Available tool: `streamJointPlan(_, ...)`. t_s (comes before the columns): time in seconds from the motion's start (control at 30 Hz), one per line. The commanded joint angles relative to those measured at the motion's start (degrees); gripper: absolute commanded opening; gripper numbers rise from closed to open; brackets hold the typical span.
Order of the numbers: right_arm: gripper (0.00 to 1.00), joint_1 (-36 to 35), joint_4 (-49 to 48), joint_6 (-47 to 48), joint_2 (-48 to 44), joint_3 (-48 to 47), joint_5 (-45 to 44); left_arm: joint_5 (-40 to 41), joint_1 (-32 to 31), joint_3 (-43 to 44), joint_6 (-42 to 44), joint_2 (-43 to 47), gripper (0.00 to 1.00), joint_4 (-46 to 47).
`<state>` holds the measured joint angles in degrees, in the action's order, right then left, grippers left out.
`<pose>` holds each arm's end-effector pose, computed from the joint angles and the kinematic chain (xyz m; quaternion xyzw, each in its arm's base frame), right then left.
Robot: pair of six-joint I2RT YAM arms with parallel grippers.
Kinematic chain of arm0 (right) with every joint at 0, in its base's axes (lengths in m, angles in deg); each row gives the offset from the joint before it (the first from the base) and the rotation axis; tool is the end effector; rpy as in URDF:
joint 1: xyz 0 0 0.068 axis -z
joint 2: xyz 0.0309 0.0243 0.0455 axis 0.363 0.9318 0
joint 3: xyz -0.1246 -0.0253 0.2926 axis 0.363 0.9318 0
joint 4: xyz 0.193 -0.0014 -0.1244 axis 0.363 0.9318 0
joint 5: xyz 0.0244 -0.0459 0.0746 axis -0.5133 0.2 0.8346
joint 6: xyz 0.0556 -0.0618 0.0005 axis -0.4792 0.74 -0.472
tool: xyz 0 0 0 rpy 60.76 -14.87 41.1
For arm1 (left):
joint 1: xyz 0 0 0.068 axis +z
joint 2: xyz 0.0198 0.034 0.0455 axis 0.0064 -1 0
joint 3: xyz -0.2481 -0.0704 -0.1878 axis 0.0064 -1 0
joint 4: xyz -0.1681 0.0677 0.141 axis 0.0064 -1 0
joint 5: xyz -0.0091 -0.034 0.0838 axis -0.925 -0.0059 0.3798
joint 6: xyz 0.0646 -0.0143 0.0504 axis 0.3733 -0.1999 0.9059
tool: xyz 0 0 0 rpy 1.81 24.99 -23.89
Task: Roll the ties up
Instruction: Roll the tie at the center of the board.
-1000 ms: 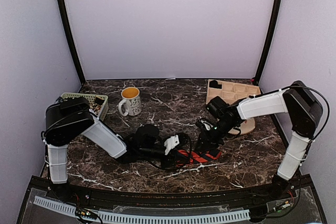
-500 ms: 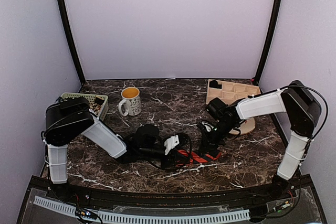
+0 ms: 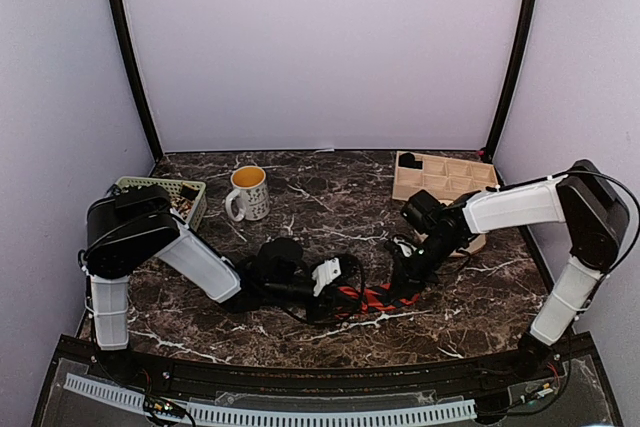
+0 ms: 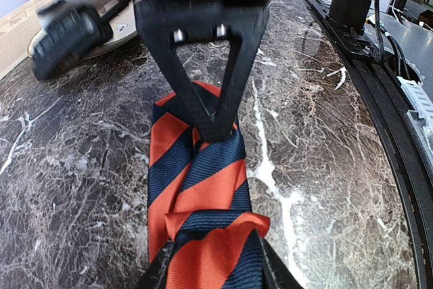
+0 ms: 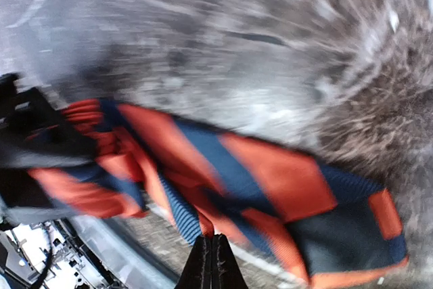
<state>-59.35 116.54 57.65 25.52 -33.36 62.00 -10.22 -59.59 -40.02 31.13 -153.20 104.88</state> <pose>0.1974 0.2019 0.1933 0.0974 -0.9514 -0.2884 0.0471 0.1917 -0.3751 0.1676 0.5411 0.6090 -0.3792 0.4387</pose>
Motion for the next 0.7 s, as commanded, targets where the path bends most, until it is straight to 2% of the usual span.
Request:
streamJointPlan(0.0,0.00,0.0,0.3,1.1,4.3,0.5,-4.6,0.0,-0.1,-2.6,-0.8,-1.5,0.21,-8.6)
streamJointPlan(0.17,0.00,1.3,0.7,1.6,6.7,0.6,-8.4,-1.3,0.7,-3.6,-2.4,0.7,0.16,-6.2)
streamJointPlan(0.43,0.00,1.7,0.5,1.4,6.5,3.7,-8.6,-3.2,3.6,-5.2,-7.8,9.0,0.15,-0.7)
streamJointPlan(0.6,0.00,1.7,0.1,1.4,6.6,4.8,-8.5,-1.0,4.4,-5.6,-10.0,11.2,0.15,0.9)
streamJointPlan(0.67,0.00,1.7,0.0,1.3,6.8,4.8,-8.4,-0.1,4.4,-5.3,-9.2,10.2,0.15,-1.2)
